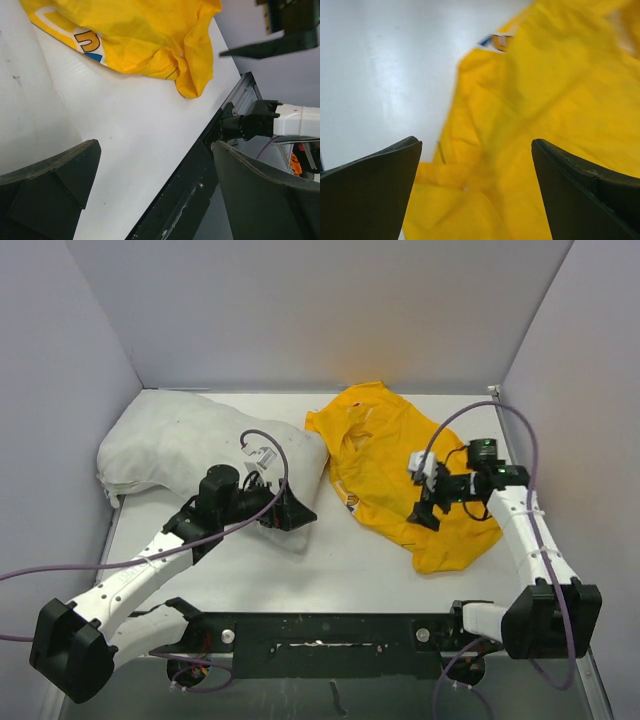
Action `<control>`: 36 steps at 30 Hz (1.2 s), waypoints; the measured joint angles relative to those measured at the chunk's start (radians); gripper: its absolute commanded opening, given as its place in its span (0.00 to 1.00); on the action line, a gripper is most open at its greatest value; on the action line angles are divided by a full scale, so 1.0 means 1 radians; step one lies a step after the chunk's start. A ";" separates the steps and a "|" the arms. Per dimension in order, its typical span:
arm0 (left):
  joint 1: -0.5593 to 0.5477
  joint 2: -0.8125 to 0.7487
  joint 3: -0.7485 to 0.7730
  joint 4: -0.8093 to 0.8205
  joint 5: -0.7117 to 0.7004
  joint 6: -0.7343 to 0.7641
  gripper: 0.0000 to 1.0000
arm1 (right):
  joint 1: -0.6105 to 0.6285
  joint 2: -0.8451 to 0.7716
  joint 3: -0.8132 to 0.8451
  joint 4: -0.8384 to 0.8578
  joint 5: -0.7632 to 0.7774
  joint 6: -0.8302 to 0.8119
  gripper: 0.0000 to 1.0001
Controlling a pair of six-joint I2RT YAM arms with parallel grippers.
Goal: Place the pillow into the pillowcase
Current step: Flatten out the pillowcase at the center of the board.
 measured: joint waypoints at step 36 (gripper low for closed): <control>-0.097 -0.219 -0.072 -0.005 -0.093 0.288 0.98 | 0.378 0.044 -0.183 -0.501 0.170 -0.498 0.81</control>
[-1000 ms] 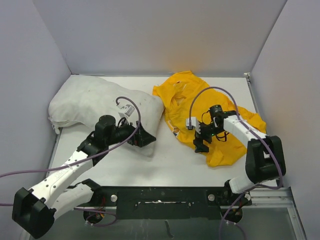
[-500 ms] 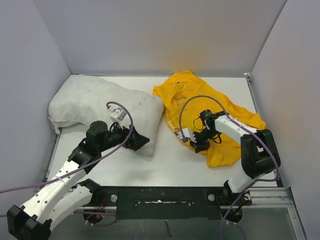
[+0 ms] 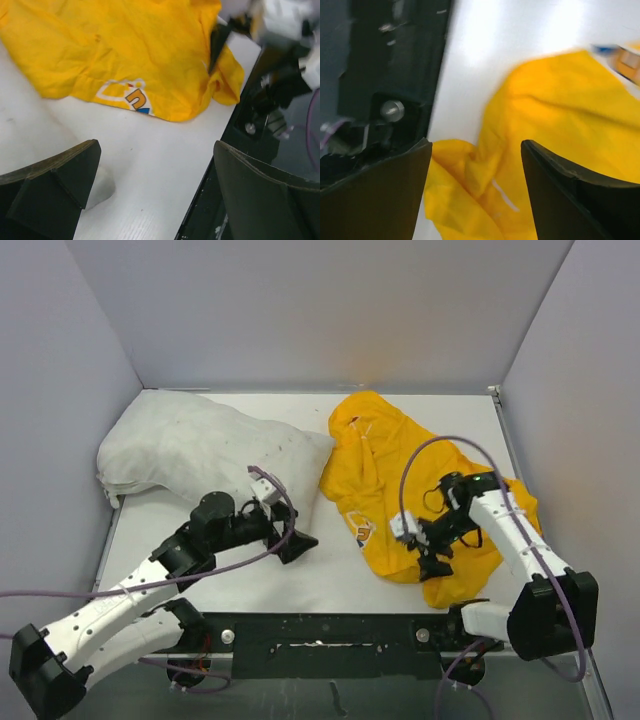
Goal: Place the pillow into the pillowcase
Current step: Flatten out the pillowcase at the center of the board.
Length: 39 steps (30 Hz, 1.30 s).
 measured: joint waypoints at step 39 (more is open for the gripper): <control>-0.540 1.112 0.387 0.350 -0.019 0.887 0.00 | -0.956 0.422 0.071 0.701 0.163 0.948 0.00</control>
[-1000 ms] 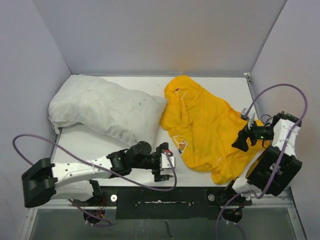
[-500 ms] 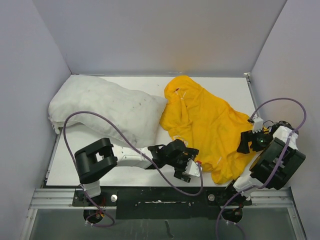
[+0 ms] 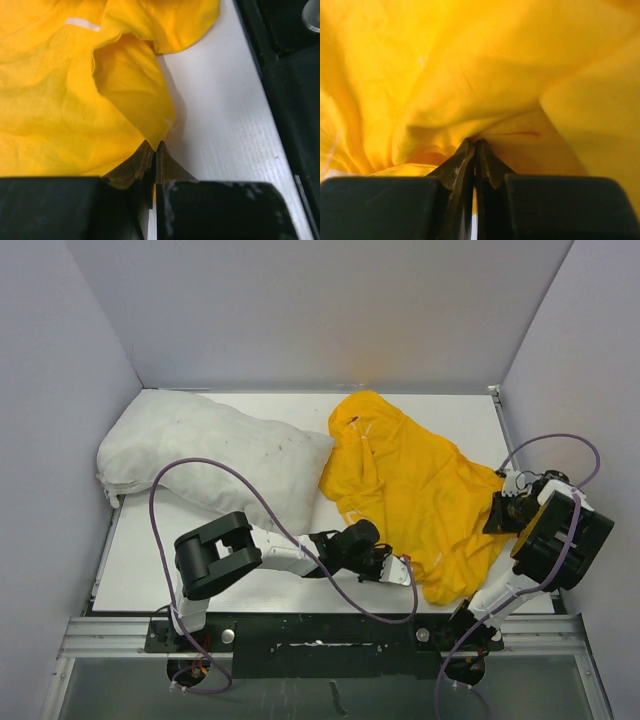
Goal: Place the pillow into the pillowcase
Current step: Flatten out the pillowcase at the center of the board.
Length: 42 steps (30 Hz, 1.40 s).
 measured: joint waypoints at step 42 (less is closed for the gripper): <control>0.507 -0.252 0.229 -0.681 -0.037 -0.924 0.98 | 0.545 -0.027 0.251 0.020 -0.356 -0.067 0.94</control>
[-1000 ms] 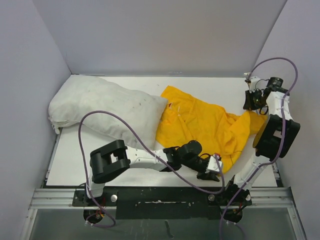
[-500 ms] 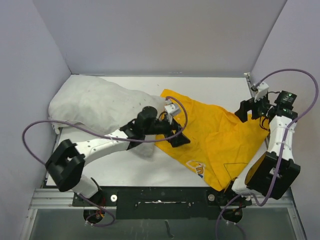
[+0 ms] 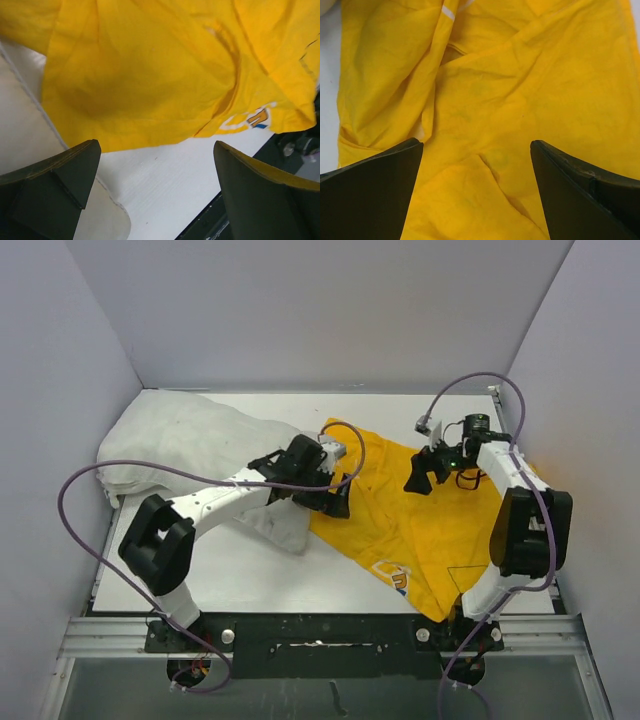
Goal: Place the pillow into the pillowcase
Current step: Flatten out the pillowcase at the center of the board.
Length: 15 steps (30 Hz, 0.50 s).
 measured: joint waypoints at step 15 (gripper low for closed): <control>-0.087 0.272 0.072 -0.027 -0.174 0.168 0.73 | 0.157 -0.058 -0.190 -0.099 0.237 -0.106 0.89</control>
